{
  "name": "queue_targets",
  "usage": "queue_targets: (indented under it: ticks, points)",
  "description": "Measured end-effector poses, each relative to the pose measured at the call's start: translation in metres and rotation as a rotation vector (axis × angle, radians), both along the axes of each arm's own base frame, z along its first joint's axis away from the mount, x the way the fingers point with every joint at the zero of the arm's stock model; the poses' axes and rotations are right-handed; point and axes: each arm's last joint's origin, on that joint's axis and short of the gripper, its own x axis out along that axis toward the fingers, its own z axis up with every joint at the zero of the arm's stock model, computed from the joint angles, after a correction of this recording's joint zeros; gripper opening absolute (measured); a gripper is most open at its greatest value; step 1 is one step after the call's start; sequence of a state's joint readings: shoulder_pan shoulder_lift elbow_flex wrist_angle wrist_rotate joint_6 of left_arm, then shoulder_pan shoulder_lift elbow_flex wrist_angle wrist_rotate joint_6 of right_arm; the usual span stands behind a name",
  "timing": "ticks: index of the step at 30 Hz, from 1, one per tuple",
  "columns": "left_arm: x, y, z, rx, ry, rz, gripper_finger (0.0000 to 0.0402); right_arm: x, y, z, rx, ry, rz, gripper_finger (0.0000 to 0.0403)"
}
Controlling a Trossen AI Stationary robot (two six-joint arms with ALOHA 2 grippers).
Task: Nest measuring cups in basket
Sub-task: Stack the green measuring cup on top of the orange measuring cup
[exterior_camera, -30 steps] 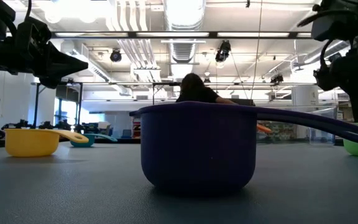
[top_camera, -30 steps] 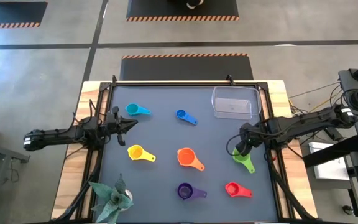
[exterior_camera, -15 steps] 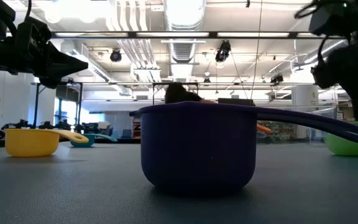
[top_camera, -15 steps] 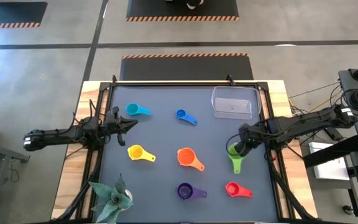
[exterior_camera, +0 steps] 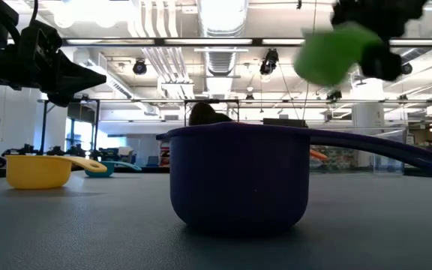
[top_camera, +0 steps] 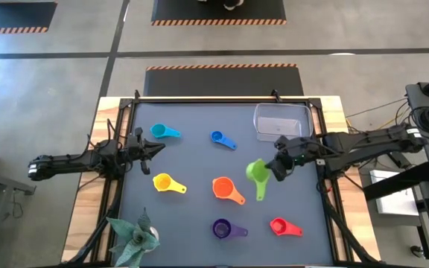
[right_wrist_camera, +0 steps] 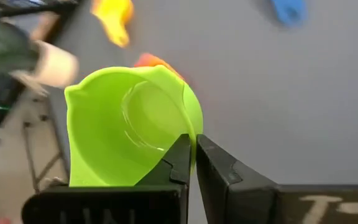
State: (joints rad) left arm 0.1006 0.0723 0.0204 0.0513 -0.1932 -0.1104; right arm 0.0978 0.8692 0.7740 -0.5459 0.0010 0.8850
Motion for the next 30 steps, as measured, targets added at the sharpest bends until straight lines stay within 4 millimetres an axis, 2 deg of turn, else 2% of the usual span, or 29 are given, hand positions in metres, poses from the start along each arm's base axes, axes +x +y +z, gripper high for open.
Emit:
queue_targets:
  ticks: [5,10,16,22,30]
  points:
    - [0.000,0.000,0.000,0.000,0.000,0.000,0.0000,0.031,0.004,0.024,-0.075,-0.042,0.124,0.0009]
    - [0.000,0.000,0.000,0.000,0.000,0.000,0.0000,0.069,0.010,0.031,-0.152,0.035,0.297,0.0009]
    - [0.000,0.000,0.000,0.000,0.000,0.000,0.0000,0.107,0.010,0.021,-0.266,0.215,0.443,0.0009]
    - [0.000,0.000,0.000,0.000,0.000,0.000,0.0000,0.138,0.003,0.019,-0.287,0.199,0.531,0.0009]
    - [0.000,0.000,0.000,0.000,0.000,0.000,0.0000,0.164,-0.008,-0.001,-0.291,0.232,0.597,0.0009]
